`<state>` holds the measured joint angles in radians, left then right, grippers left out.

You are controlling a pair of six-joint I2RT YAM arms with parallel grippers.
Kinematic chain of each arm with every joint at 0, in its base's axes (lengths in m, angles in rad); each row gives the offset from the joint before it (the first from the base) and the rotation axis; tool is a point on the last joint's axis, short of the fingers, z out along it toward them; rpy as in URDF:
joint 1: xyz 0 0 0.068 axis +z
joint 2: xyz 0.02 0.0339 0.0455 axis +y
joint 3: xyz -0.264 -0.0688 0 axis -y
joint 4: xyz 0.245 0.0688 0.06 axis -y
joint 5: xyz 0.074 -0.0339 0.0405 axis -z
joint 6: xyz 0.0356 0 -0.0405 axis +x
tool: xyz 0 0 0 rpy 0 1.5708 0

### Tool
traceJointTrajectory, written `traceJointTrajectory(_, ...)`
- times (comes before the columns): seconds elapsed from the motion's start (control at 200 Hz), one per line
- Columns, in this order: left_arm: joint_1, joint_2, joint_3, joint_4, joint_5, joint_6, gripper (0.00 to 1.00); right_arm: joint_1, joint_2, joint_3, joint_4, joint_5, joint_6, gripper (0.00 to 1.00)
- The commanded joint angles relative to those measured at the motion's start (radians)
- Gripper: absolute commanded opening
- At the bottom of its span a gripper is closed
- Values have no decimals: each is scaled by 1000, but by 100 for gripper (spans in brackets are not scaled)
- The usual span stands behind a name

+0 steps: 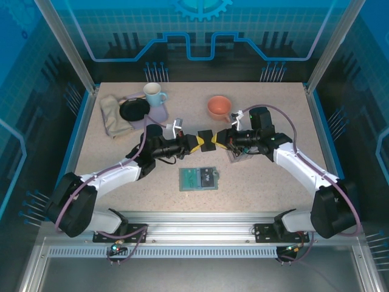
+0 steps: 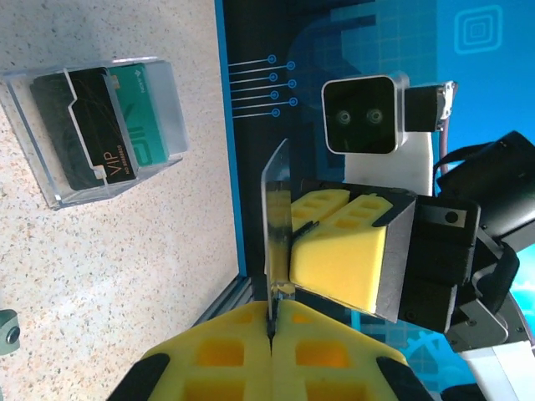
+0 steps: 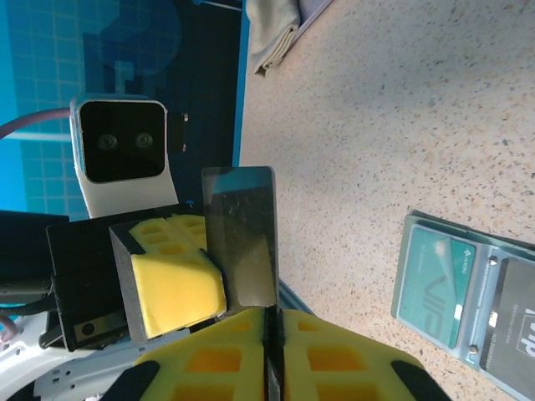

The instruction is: Put the credit cards into the card holder

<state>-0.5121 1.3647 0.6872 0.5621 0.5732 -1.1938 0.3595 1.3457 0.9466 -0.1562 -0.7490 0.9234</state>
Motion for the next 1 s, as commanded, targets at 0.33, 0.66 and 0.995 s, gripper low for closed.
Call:
traceJointTrajectory(0.33,1,16,51,3,140,61,0,-20,53,37,43,-172,-39,14)
traceJointTrajectory(0.66,3,-36,58,-269,20,141,48,-39,-10,26,-101,-42,-138,6)
traceJointTrajectory(0.995,6,-111,52,-826,-303,270,68,237,-5,79,-471,574,-298,7)
